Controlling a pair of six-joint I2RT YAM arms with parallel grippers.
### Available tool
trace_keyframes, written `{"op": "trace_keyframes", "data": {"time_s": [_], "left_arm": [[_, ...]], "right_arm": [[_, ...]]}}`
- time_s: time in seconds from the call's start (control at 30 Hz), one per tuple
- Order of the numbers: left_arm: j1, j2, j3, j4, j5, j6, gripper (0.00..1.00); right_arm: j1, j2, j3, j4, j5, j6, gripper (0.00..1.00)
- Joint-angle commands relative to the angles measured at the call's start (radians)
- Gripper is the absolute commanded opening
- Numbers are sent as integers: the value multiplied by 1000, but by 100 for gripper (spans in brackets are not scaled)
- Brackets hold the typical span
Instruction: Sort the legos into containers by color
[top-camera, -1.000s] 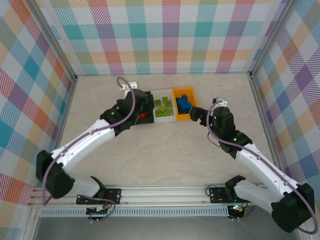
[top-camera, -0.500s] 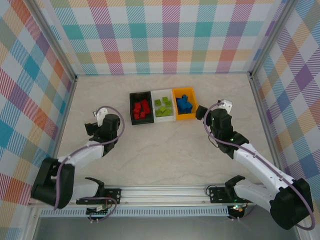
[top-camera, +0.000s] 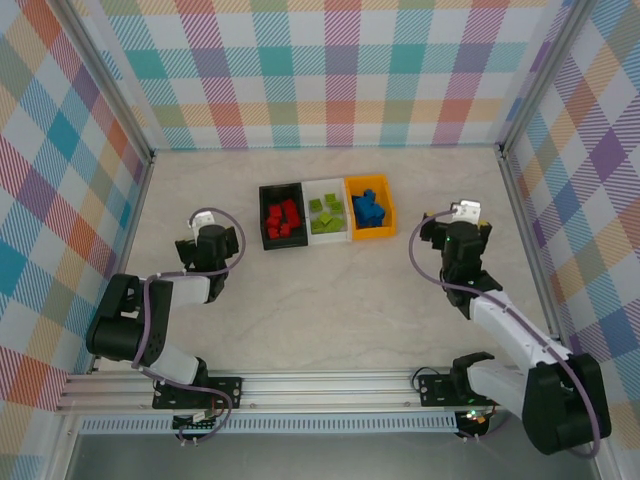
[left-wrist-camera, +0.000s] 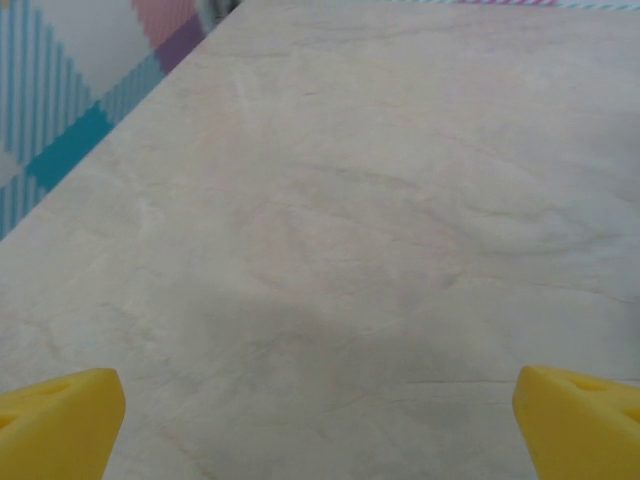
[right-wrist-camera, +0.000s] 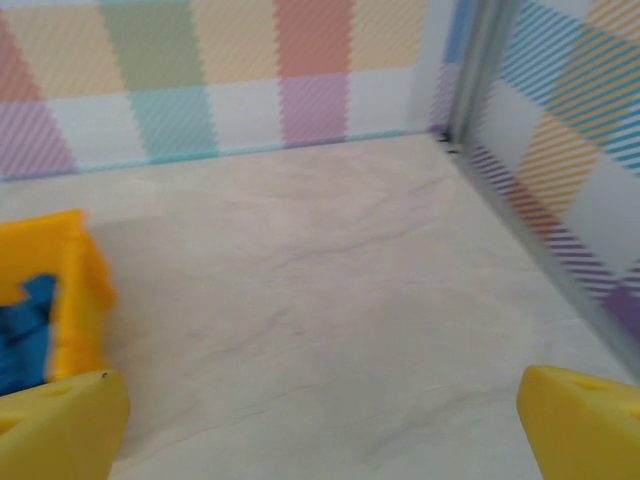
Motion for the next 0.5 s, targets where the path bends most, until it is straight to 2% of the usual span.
{"op": "trace_keyframes", "data": {"time_s": [0.0,0.07,0.1,0.17,0.2,0.27,0.3,0.47], "left_arm": [[21,-3,-41,116,126,37,100],[27,17,-125,260,205,54,100],[27,79,-190,492,202,79,100],[33,14,-143,279,180,35,100],[38,57,-135,348,180,45,100],[45,34,-88,210,189,28,100],[49,48,-103,268,192,29,100],[51,39,-99,247,190,28,100]], "right_arm": [[-44,56,-54,132,-53,-124,100],[-75,111,-110,263,-146,-115,100],[-90,152,-129,320,-168,-101,100],[-118,231,-134,381,-219,-82,100],[-126,266,-137,409,-233,-77,100],[-144,317,-157,512,-281,-66,100],[-160,342,-155,539,-320,-57,100],[-173,498,-147,678,-380,-75,100]]}}
